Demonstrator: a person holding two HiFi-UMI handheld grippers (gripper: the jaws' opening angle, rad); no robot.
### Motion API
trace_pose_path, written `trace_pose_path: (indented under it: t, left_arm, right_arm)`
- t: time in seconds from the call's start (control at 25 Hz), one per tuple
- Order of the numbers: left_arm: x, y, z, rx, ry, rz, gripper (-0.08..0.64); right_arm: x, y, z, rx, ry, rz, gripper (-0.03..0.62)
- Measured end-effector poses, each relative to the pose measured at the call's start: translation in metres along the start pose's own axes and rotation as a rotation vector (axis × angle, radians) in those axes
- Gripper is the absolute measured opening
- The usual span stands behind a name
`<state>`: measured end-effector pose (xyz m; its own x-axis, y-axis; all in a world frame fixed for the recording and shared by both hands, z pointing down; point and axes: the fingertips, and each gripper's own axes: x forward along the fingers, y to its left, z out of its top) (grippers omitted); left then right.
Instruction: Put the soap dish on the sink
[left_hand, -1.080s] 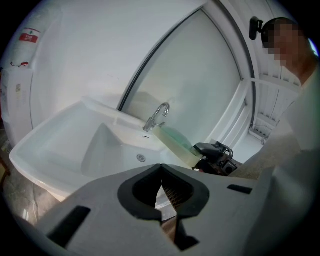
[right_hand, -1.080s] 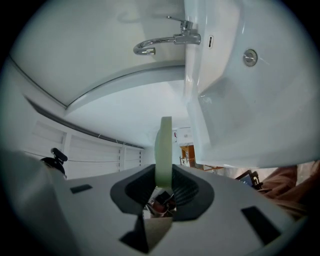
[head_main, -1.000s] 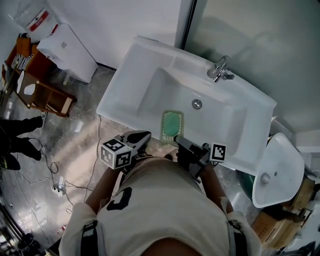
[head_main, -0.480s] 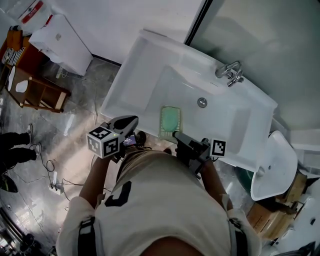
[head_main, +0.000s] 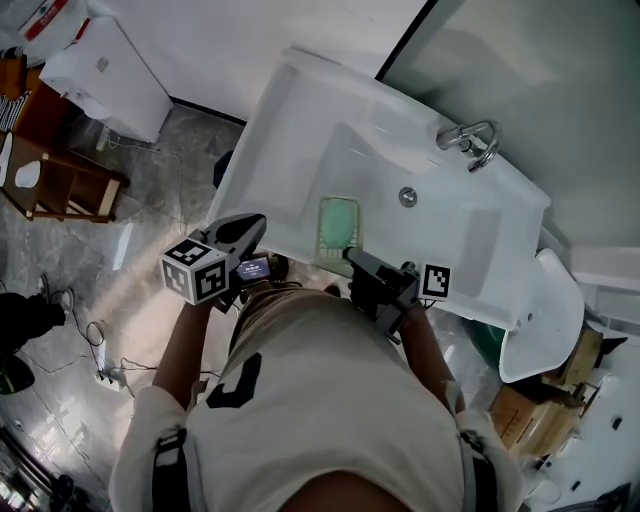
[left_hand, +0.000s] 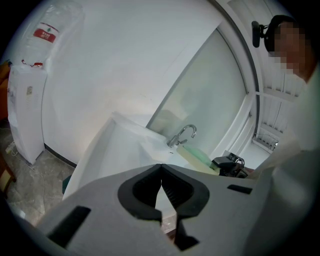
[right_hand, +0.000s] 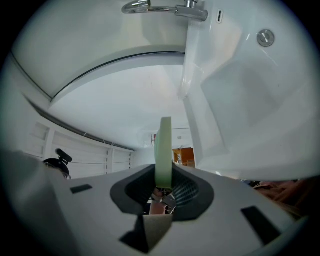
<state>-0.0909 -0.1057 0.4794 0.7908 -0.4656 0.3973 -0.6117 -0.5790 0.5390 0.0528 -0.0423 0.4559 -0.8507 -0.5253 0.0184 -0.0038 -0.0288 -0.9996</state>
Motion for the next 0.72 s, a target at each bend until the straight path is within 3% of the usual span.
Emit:
trace_pose_path:
  t: [0.56,0.72]
  left_arm:
    - [-0.016,0.049,0.006,-0.056,-0.009,-0.037,0.020]
    - [-0.008,0.047,0.007,-0.066,-0.017,-0.034,0.020]
  right_arm:
    - [0.070,-0.034,0.013,0.034,-0.054,-0.098,0.090]
    - [0.081,-0.049,0.034,0.034,-0.053,-0.059,0.089]
